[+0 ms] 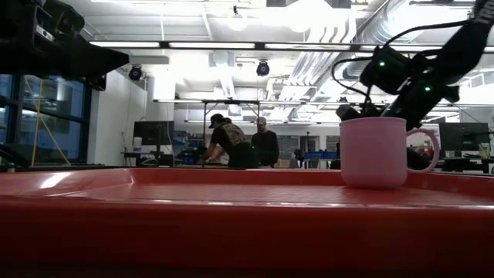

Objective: Set up tray
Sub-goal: Put the pink plate into the pink serving tray

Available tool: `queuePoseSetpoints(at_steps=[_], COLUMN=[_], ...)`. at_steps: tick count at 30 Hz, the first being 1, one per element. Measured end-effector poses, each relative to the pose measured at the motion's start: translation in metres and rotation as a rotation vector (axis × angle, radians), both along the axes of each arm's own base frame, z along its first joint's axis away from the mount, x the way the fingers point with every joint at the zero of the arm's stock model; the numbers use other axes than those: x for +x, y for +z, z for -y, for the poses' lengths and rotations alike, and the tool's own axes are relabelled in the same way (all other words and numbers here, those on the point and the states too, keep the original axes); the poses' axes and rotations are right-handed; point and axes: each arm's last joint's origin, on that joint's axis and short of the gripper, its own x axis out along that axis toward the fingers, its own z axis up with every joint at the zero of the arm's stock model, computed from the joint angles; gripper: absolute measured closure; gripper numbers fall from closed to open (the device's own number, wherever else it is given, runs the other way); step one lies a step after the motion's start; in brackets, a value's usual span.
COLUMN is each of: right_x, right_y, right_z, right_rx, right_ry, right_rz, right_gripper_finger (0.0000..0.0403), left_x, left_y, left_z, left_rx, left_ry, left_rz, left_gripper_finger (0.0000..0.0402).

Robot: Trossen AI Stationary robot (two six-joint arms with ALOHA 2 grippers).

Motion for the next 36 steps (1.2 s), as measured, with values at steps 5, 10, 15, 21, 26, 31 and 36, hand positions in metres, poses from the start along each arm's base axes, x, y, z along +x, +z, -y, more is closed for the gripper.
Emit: queuePoseSetpoints(at_steps=[5, 10, 15, 21, 26, 31, 36], right_x=[0.0084, 0.0091, 0.0089, 0.0082, 0.0079, 0.0080, 0.0078], right_y=[-0.0002, -0.0012, -0.0014, -0.0023, -0.0028, -0.0030, -0.0033], right_z=[0.0036, 0.0041, 0.0041, 0.0038, 0.0037, 0.0036, 0.0033], right_rx=[-0.008, 0.013, 0.028, 0.032, 0.035, 0.038, 0.041], right_ry=[0.006, -0.028, -0.047, -0.048, -0.047, -0.044, -0.041], right_rz=[-0.018, -0.007, -0.001, -0.007, -0.010, -0.010, -0.011], right_gripper_finger=[0.0131, 0.0131, 0.0144, 0.0186, 0.0224, 0.0258, 0.0290], left_x=[0.0000, 0.0000, 0.0000, 0.0000, 0.0000, 0.0000, 0.0000], left_y=[0.0001, 0.0000, -0.0001, -0.0006, -0.0006, -0.0006, -0.0007], left_z=[0.0000, 0.0000, 0.0000, 0.0000, 0.0000, 0.0000, 0.0000], left_rx=[-0.002, -0.002, -0.002, -0.001, 0.000, 0.000, 0.000], left_ry=[0.000, 0.000, -0.001, 0.000, 0.000, 0.000, 0.000], left_rz=[0.001, 0.001, -0.001, -0.006, -0.006, -0.007, -0.007], left_gripper_finger=[0.0364, 0.0364, 0.0364, 0.0364, 0.0364, 0.0364, 0.0364])
